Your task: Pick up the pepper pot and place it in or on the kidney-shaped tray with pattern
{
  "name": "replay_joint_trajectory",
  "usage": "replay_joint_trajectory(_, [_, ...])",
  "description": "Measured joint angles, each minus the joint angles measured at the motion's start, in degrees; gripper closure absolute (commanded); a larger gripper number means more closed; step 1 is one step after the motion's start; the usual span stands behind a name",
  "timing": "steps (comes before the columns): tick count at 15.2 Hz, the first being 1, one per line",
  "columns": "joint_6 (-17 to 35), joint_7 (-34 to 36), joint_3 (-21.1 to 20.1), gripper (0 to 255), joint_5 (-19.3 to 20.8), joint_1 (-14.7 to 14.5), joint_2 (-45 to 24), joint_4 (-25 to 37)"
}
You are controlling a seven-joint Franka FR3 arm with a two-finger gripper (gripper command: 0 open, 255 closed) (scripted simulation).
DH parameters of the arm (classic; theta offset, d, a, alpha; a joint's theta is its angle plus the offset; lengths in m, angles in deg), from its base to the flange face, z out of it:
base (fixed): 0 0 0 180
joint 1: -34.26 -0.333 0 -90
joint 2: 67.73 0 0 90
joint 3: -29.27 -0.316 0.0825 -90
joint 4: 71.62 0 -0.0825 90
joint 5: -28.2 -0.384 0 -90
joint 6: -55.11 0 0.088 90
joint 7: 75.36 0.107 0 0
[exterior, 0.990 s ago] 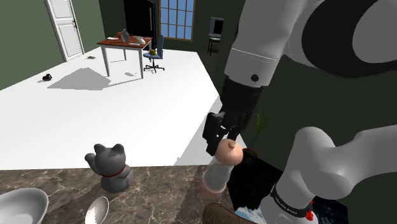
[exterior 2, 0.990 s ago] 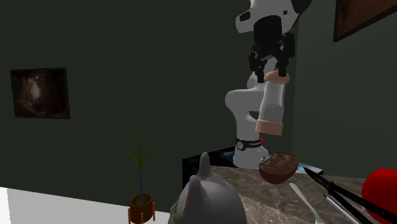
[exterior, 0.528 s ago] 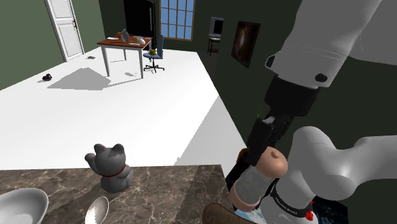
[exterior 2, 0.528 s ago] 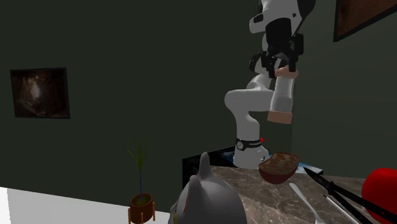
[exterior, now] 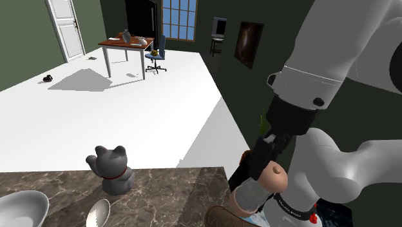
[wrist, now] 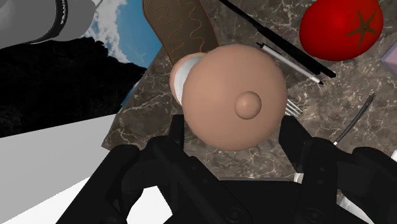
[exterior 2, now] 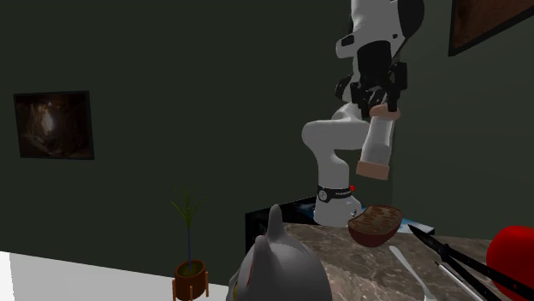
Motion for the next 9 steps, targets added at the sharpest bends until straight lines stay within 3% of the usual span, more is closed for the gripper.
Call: replay_joint_trajectory(9, [5.1, -0.7, -2.6, 255, -2.6, -1.4, 2.5, -7.7])
